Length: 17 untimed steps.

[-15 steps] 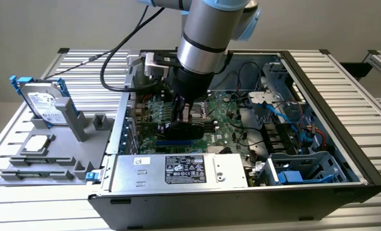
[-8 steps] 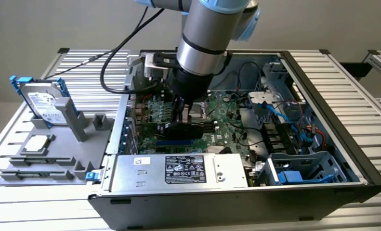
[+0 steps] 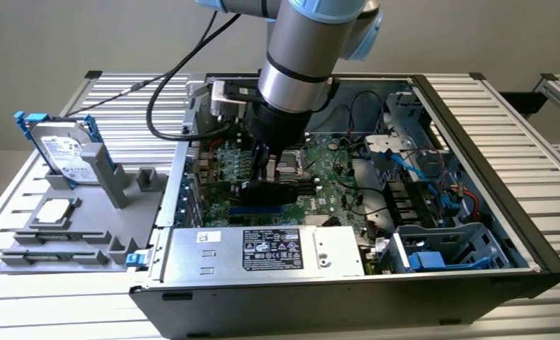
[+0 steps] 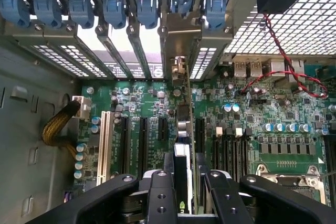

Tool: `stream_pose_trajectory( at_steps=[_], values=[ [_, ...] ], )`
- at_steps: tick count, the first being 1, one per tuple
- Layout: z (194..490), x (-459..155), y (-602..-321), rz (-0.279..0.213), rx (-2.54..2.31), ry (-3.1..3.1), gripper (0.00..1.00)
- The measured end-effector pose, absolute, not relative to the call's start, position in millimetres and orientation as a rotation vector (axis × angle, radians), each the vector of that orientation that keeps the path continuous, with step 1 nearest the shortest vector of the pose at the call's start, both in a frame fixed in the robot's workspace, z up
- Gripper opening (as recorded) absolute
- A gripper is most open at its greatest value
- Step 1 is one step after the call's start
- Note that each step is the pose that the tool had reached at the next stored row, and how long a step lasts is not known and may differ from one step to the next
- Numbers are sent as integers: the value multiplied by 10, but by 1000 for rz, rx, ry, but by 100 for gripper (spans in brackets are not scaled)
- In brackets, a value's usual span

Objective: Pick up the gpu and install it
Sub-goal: 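Insert the gpu into the slot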

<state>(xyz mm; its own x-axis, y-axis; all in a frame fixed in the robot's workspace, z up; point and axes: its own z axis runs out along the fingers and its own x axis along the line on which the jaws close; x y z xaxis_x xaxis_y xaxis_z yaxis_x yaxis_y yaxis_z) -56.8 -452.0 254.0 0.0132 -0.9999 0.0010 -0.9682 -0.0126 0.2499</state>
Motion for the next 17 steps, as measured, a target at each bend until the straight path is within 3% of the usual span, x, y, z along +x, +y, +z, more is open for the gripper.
stream_pose_trajectory(
  at_steps=[17],
  values=[
    [2521, -585, -4540, -273, 2063, -2112, 27]
  ],
)
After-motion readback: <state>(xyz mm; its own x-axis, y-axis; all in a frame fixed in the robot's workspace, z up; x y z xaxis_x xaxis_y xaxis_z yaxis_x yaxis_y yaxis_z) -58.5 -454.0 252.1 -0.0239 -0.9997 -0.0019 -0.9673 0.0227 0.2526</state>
